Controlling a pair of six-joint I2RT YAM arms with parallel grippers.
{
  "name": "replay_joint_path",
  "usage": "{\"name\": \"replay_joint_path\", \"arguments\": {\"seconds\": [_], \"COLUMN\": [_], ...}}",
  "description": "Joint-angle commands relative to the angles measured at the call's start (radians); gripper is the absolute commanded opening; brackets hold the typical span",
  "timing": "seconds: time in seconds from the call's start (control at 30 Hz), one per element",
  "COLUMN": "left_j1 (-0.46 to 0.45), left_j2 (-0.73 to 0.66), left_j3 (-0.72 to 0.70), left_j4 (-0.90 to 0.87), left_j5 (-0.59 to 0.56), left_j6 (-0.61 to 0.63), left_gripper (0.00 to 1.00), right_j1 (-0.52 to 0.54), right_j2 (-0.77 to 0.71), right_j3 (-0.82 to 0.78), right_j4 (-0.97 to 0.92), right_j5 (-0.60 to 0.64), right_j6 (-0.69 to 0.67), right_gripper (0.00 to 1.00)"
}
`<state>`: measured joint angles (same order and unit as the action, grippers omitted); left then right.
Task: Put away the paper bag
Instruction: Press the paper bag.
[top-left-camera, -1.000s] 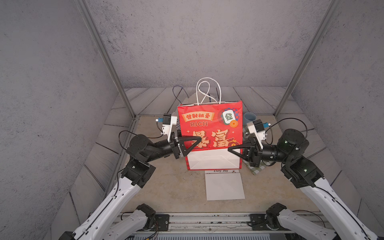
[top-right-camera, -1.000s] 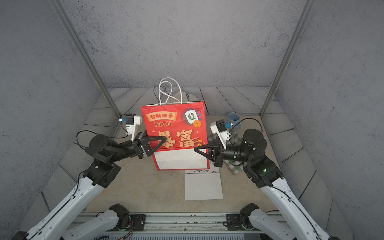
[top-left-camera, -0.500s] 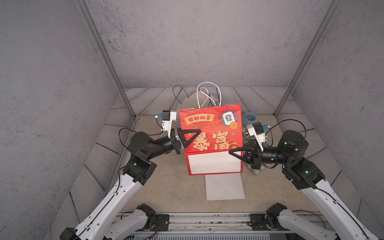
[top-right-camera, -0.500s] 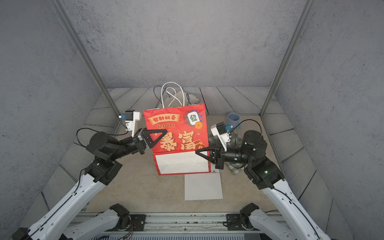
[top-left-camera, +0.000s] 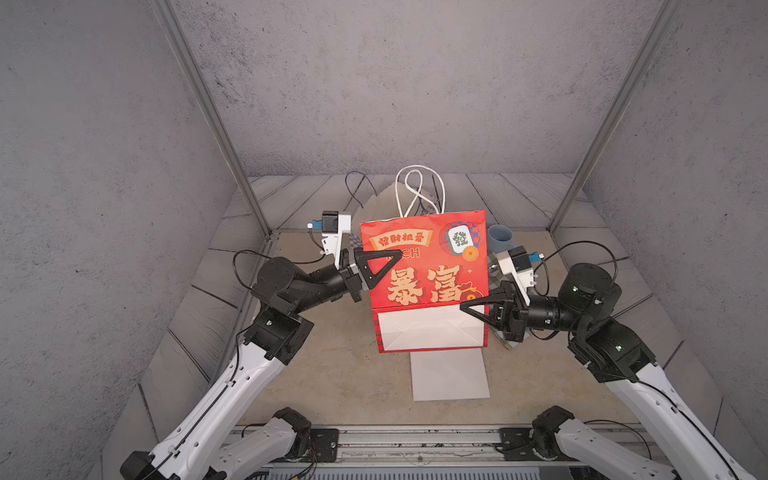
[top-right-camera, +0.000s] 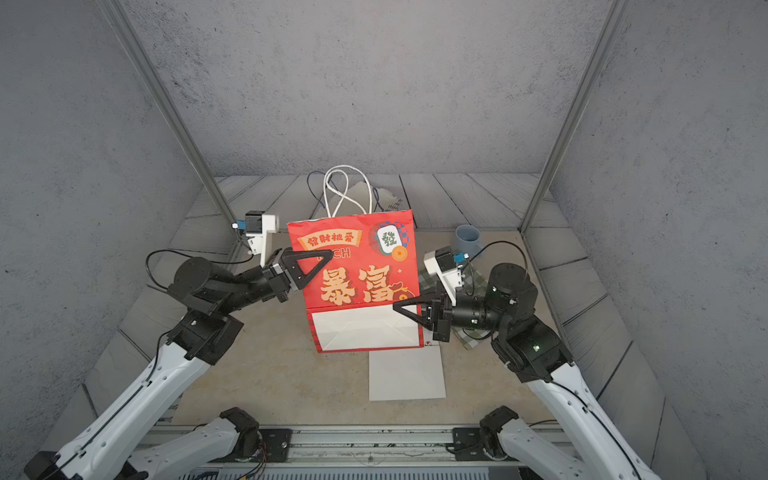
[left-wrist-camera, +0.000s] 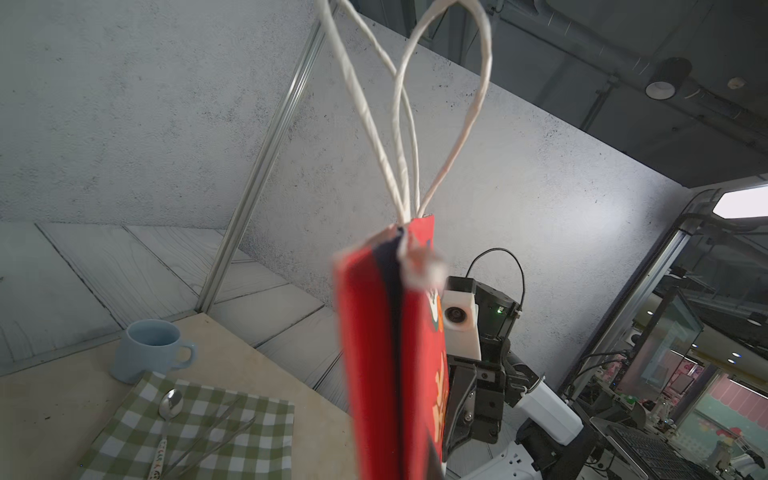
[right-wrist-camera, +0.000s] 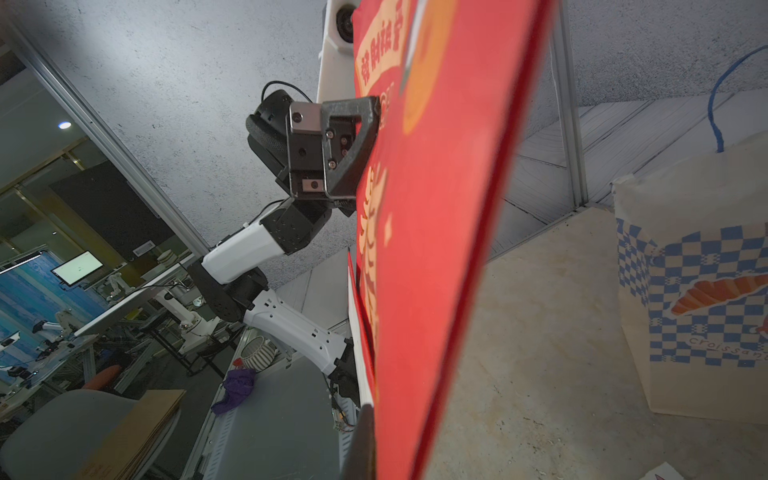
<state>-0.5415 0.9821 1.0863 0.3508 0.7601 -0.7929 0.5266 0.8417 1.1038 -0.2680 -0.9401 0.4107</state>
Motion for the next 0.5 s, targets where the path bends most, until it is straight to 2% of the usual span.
{"name": "replay_joint_path", "arguments": {"seconds": [0.0, 0.03, 0.07, 0.17, 0.27, 0.33, 0.4, 0.47], "left_j1": [0.001, 0.004, 0.007, 0.021, 0.034, 0.041, 0.044, 0.046], "left_j2": [-0.004, -0.006, -0.009, -0.021, -0.027, -0.028, -0.028, -0.029], "left_j3": [0.04, 0.045, 0.051, 0.062, 0.072, 0.073, 0.07, 0.075], "left_j4": [0.034, 0.022, 0.015, 0.001, 0.002, 0.012, 0.018, 0.016], "left_j5": [-0.027, -0.035, -0.044, -0.068, -0.067, -0.048, -0.023, -0.01], "left_j6": [0.028, 0.038, 0.051, 0.066, 0.066, 0.062, 0.057, 0.046], "left_gripper": [0.34, 0.42, 0.44, 0.43, 0.25, 0.1, 0.03, 0.0], "right_j1": [0.004, 0.006, 0.006, 0.006, 0.005, 0.005, 0.005, 0.005], "right_j2": [-0.016, -0.02, -0.026, -0.044, -0.058, -0.061, -0.064, -0.069], "right_j3": [0.005, 0.004, 0.002, -0.005, -0.012, -0.013, -0.012, -0.012], "right_j4": [-0.034, -0.038, -0.044, -0.059, -0.065, -0.068, -0.076, -0.088], "right_j5": [-0.014, -0.011, -0.007, 0.009, 0.017, 0.018, 0.017, 0.018], "right_j6": [-0.01, -0.009, -0.01, -0.008, -0.004, -0.001, -0.004, -0.015], "right_gripper": [0.0, 0.0, 0.0, 0.0, 0.0, 0.0, 0.0, 0.0]}}
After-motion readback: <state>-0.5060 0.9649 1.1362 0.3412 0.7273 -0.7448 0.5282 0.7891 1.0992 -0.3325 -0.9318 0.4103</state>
